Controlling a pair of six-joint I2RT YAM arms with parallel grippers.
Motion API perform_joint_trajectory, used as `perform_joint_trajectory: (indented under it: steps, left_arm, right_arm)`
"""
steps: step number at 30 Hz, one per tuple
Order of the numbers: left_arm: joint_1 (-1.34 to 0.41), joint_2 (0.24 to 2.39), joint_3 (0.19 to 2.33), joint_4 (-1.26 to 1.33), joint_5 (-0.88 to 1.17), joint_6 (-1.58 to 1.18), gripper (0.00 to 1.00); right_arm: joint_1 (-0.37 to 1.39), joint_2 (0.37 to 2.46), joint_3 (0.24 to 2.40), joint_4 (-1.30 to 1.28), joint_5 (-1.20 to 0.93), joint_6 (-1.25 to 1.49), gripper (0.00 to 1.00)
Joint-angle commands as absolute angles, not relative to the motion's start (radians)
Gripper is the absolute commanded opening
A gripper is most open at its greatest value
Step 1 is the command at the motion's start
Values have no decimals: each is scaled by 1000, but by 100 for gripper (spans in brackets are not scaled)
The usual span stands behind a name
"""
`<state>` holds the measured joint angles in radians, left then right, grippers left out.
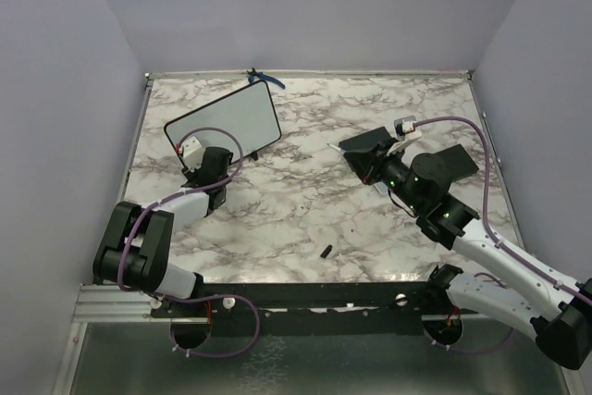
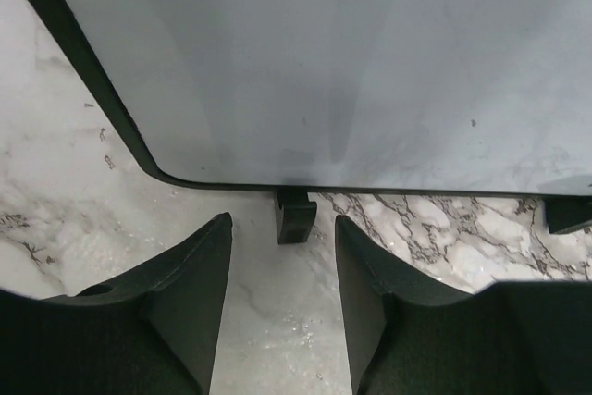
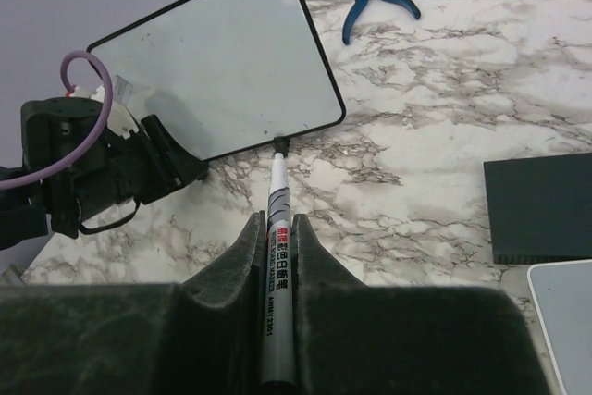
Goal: Write a sentence on the whiteboard
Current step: Move the whiteboard to the center of the board.
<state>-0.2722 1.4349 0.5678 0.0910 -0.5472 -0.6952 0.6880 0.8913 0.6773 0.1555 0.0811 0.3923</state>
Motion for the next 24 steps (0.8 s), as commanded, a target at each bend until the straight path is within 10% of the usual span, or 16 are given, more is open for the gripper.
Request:
perform_joint_trajectory:
  steps: [1, 24]
  left_arm:
    - [-253, 1462, 561, 143, -529, -672, 49]
    - [-246, 1541, 606, 140, -491, -603, 16]
  right_arm:
    - [693, 916, 673, 167, 86, 398, 0]
    - [693, 924, 672, 158, 87, 405, 0]
